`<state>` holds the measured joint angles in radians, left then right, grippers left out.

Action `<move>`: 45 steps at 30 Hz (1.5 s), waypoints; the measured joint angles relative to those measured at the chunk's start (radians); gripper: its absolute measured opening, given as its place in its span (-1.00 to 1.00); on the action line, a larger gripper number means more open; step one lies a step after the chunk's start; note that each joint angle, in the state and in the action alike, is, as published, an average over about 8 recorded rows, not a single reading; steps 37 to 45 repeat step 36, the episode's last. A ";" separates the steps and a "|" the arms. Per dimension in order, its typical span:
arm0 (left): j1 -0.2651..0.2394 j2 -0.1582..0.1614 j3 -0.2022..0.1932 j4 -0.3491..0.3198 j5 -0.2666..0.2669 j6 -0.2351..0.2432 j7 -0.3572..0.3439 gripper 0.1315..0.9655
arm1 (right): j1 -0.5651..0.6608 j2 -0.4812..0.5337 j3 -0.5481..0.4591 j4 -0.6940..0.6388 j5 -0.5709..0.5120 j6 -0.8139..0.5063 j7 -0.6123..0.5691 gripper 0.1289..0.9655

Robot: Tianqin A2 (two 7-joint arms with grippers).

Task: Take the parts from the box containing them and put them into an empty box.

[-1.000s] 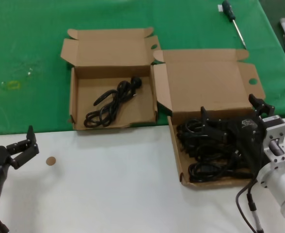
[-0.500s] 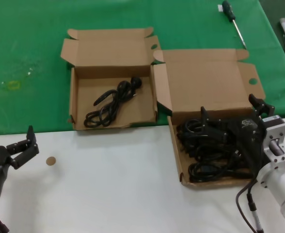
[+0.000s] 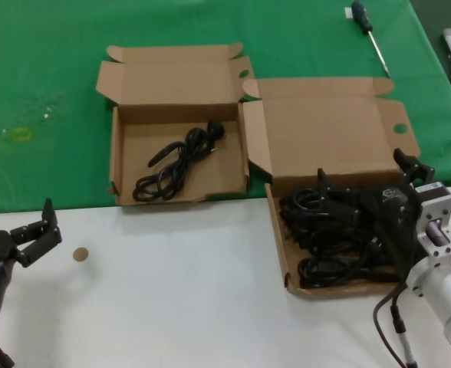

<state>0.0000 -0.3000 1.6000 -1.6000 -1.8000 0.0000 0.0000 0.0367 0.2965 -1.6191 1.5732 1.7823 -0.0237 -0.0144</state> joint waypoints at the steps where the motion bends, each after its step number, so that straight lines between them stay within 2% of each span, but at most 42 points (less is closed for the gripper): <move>1: 0.000 0.000 0.000 0.000 0.000 0.000 0.000 1.00 | 0.000 0.000 0.000 0.000 0.000 0.000 0.000 1.00; 45: 0.000 0.000 0.000 0.000 0.000 0.000 0.000 1.00 | 0.000 0.000 0.000 0.000 0.000 0.000 0.000 1.00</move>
